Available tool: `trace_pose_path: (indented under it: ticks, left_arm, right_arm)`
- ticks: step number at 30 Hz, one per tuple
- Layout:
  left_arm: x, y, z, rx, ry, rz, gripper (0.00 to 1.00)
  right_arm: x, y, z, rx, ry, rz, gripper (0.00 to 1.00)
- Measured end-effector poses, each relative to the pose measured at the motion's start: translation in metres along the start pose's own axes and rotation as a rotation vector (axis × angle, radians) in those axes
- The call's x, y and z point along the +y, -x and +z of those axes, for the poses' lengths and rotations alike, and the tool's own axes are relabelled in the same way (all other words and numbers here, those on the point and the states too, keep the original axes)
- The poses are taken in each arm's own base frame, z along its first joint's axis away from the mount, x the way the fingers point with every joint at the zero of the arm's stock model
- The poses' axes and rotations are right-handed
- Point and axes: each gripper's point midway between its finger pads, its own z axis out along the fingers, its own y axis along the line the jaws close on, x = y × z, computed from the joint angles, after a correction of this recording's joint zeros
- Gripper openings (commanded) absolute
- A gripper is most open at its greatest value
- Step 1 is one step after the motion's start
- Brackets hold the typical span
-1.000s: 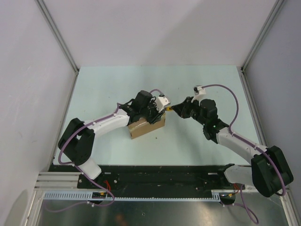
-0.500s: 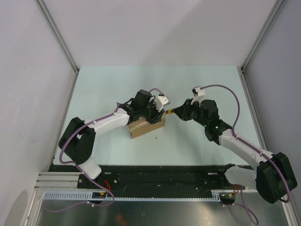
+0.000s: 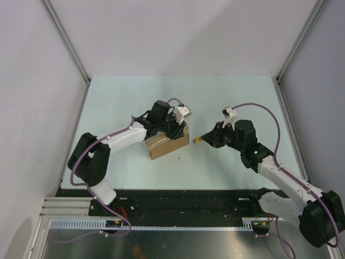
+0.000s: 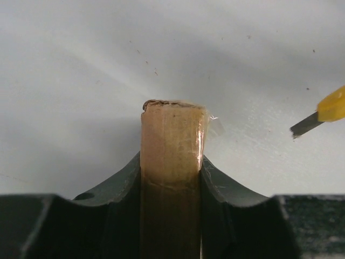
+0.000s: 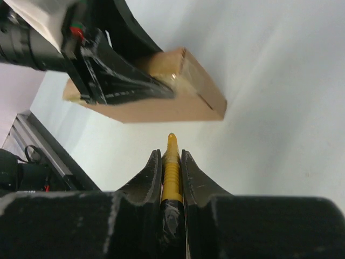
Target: Unpack the express box
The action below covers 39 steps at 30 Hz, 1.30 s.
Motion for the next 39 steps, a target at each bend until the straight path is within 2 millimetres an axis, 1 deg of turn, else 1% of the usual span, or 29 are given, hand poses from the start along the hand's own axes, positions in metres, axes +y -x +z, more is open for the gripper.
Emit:
trace_pose_path:
  ticks: [3, 6, 8, 9, 10, 14, 18, 23, 25, 27, 30, 32, 34, 36, 38, 39]
  left_arm:
    - [0.002, 0.001, 0.000, -0.004, -0.001, -0.019, 0.16]
    - [0.001, 0.002, -0.001, 0.005, -0.001, -0.031, 0.26]
    - [0.001, 0.003, -0.001, 0.013, 0.003, -0.036, 0.45]
    - [0.000, 0.004, -0.001, 0.020, 0.005, -0.038, 0.64]
    - [-0.002, 0.004, -0.001, 0.027, 0.004, -0.038, 0.99]
    - [-0.014, 0.006, 0.000, 0.042, -0.022, -0.034, 1.00]
    - [-0.023, 0.006, 0.001, 0.046, -0.046, -0.028, 1.00]
    - [-0.022, 0.010, -0.005, 0.043, -0.030, -0.022, 1.00]
    - [-0.019, 0.018, -0.010, 0.028, -0.011, -0.013, 1.00]
    - [-0.014, 0.030, -0.016, 0.001, 0.018, 0.001, 1.00]
    - [-0.007, 0.059, -0.036, -0.071, 0.068, 0.007, 1.00]
    - [-0.001, 0.080, -0.056, -0.130, 0.117, 0.002, 1.00]
    - [0.005, 0.099, -0.078, -0.191, 0.168, -0.008, 1.00]
    - [0.013, 0.113, -0.097, -0.244, 0.213, -0.015, 1.00]
    - [0.025, 0.121, -0.118, -0.286, 0.281, -0.041, 1.00]
    - [0.035, 0.122, -0.127, -0.300, 0.321, -0.060, 0.94]
  right_arm:
    - [-0.006, -0.011, -0.012, 0.046, -0.017, 0.024, 0.00]
    - [-0.014, -0.011, -0.023, 0.052, -0.045, 0.041, 0.00]
    - [-0.016, -0.010, -0.028, 0.045, -0.056, 0.045, 0.00]
    - [-0.016, -0.009, -0.030, 0.042, -0.058, 0.045, 0.00]
    - [-0.016, -0.008, -0.032, 0.038, -0.059, 0.045, 0.00]
    - [-0.013, -0.007, -0.040, 0.030, -0.059, 0.039, 0.00]
    - [-0.012, -0.004, -0.046, 0.015, -0.063, 0.025, 0.00]
    - [-0.014, 0.000, -0.048, -0.006, -0.081, 0.025, 0.00]
    - [-0.017, 0.000, -0.047, -0.009, -0.099, 0.035, 0.00]
    - [-0.021, 0.000, -0.045, -0.005, -0.124, 0.049, 0.00]
    - [-0.024, -0.004, -0.044, 0.017, -0.160, 0.067, 0.00]
    - [-0.022, -0.006, -0.045, 0.029, -0.174, 0.061, 0.00]
    - [-0.014, -0.009, -0.045, 0.044, -0.168, 0.048, 0.00]
    - [-0.008, -0.008, -0.046, 0.048, -0.169, 0.036, 0.00]
    - [-0.002, -0.007, -0.044, 0.043, -0.174, 0.024, 0.00]
    - [0.001, -0.008, -0.042, 0.045, -0.180, 0.020, 0.00]
